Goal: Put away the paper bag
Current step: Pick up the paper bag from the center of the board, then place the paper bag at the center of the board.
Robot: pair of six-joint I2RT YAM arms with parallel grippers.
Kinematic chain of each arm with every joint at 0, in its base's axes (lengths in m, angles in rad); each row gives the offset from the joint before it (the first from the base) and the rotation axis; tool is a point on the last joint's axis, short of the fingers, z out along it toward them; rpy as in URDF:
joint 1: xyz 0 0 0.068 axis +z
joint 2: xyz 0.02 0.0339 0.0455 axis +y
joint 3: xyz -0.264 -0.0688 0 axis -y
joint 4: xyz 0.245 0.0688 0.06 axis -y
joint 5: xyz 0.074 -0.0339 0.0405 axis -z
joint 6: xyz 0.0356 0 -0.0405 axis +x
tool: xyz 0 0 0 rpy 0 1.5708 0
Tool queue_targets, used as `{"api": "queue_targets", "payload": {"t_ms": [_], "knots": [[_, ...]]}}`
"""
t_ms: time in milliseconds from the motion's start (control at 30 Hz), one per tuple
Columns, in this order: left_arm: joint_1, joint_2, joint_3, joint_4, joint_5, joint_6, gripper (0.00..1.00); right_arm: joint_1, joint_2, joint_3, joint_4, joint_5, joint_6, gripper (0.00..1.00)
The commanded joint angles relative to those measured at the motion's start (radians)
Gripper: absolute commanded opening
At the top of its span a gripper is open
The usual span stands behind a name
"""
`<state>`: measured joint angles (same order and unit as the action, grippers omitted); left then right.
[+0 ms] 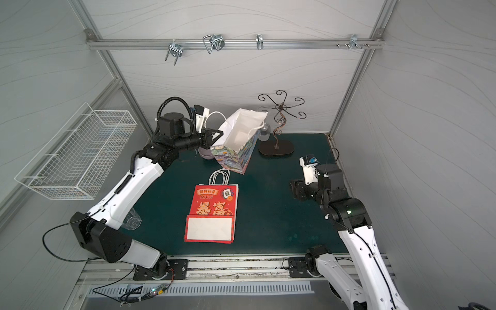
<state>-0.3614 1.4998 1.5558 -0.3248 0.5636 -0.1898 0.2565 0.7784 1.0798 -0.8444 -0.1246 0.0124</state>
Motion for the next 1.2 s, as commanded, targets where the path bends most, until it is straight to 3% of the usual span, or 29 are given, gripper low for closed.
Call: {"api": "queue_targets", "payload": {"t_ms": [0, 67, 167, 567, 667, 900, 1167], "knots": [[0.004, -0.011, -0.01, -0.024, 0.23, 0.122, 0.0, -0.093, -0.012, -0.021, 0.05, -0.259, -0.083, 0.7], [0.005, -0.009, -0.002, -0.066, 0.257, 0.156, 0.0, -0.147, -0.014, -0.033, 0.079, -0.348, -0.089, 0.7], [0.004, -0.013, 0.004, -0.148, 0.24, 0.22, 0.0, -0.148, -0.03, -0.039, 0.085, -0.38, -0.134, 0.71], [-0.05, 0.062, 0.019, -0.321, 0.453, 0.527, 0.0, -0.149, -0.17, -0.106, -0.026, -0.576, -0.539, 0.8], [-0.09, 0.099, 0.058, -0.414, 0.472, 0.628, 0.0, -0.15, -0.185, -0.129, -0.041, -0.563, -0.576, 0.8], [-0.151, 0.192, 0.143, -0.515, 0.516, 0.735, 0.0, -0.14, -0.193, -0.176, -0.133, -0.494, -0.713, 0.8], [-0.185, 0.316, 0.236, -0.637, 0.483, 0.83, 0.0, -0.117, -0.187, -0.219, -0.173, -0.645, -0.762, 0.8]]}}
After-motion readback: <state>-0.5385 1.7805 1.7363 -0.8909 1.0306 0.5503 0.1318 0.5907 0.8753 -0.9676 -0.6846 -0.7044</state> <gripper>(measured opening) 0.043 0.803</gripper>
